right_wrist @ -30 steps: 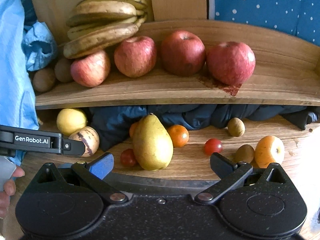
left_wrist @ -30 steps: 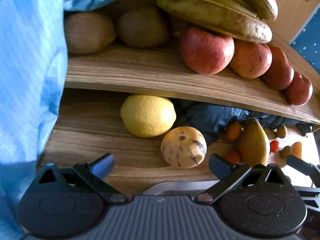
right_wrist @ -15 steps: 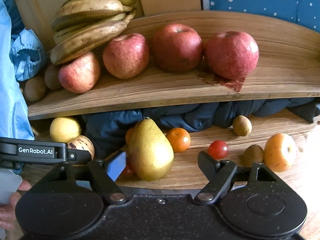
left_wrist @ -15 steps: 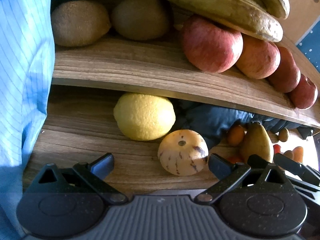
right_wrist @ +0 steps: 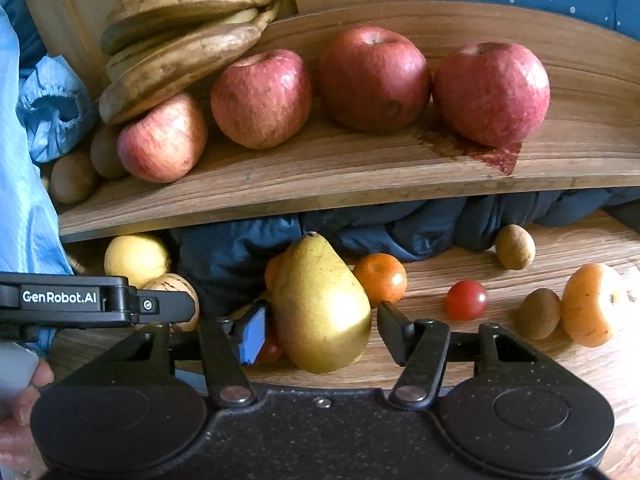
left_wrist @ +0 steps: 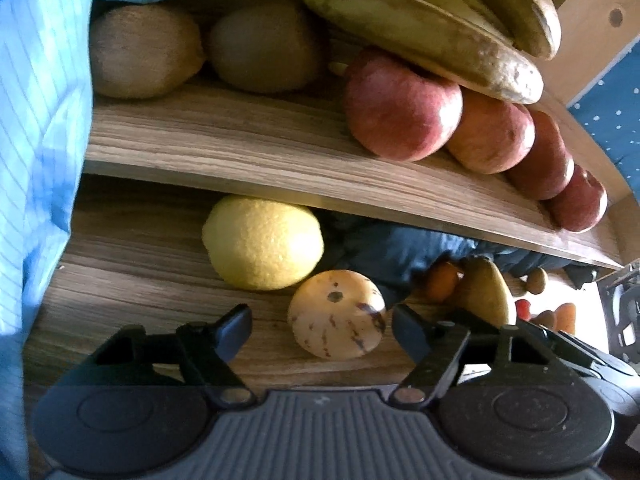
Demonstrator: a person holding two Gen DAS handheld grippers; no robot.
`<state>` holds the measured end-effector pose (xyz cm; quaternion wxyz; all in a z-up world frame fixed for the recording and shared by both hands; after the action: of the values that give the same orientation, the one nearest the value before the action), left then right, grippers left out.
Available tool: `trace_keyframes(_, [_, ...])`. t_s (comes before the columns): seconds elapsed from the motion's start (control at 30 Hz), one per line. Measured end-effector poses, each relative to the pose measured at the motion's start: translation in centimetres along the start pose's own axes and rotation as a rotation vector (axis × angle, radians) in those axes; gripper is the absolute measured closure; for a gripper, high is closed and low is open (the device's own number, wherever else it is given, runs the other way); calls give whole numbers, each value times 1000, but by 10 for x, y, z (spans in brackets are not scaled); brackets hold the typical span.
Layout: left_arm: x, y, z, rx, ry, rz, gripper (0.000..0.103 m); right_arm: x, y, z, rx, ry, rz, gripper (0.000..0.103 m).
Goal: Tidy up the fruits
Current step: 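Close the left tool on the striped fruit while the right tool grasps the pear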
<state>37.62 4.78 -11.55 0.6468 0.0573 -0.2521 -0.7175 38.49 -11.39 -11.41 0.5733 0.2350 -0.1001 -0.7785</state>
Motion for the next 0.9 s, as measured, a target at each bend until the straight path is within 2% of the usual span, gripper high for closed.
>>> trace_keyframes(0.33, [3, 3, 2, 2, -29, -2, 47, 1, 2, -4, 4, 11, -9, 47])
trace_keyframes(0.9, [9, -3, 18, 44, -31, -11, 48, 5, 1, 12, 30, 35, -26, 48])
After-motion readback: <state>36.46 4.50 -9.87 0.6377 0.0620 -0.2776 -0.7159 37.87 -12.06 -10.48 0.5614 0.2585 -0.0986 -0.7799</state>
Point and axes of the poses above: each gripper's, at about its wrist camera, not at the fingertips, and z roughly against the way its jaws point, x to its right, y to its top, the point moved 1 cm from there along -z, roughly the way its jaws point, and after that the axes turned 12 degrees about -z, right-handed, at the moved point
